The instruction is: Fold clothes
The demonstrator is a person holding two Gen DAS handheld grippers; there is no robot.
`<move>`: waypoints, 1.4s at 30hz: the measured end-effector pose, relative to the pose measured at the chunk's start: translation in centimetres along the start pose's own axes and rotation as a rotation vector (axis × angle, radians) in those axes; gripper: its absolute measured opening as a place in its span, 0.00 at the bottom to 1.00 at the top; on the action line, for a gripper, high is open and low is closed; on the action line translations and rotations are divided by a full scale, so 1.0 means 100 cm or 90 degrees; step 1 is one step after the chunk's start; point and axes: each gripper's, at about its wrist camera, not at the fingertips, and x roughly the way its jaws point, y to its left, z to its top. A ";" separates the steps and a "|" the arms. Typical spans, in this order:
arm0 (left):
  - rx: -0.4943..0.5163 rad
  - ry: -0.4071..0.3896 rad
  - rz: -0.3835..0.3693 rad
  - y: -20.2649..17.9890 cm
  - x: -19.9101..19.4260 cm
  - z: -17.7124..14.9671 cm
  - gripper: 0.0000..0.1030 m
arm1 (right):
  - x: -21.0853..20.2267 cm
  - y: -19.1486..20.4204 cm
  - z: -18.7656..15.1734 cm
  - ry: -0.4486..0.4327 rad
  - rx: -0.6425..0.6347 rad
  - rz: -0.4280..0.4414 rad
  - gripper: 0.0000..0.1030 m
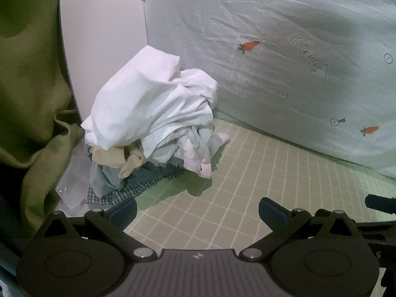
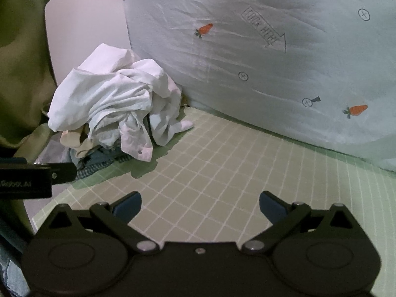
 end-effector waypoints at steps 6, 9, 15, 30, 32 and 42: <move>0.003 -0.003 0.028 -0.011 -0.008 0.011 1.00 | -0.001 -0.010 0.016 -0.009 -0.004 0.017 1.00; -0.011 0.014 0.043 -0.013 -0.008 0.016 1.00 | 0.000 -0.016 0.023 -0.007 0.004 0.027 1.00; -0.058 0.026 0.063 0.002 0.006 0.026 1.00 | 0.016 -0.021 0.037 0.005 0.009 0.057 1.00; -0.162 -0.040 0.038 0.139 0.101 0.136 0.90 | 0.132 0.032 0.140 -0.020 0.038 0.080 0.98; -0.171 -0.056 0.023 0.156 0.116 0.154 0.85 | 0.154 0.045 0.161 -0.026 0.042 0.087 0.96; -0.163 -0.038 -0.113 0.188 0.207 0.209 0.85 | 0.254 0.089 0.231 -0.036 0.039 0.100 0.95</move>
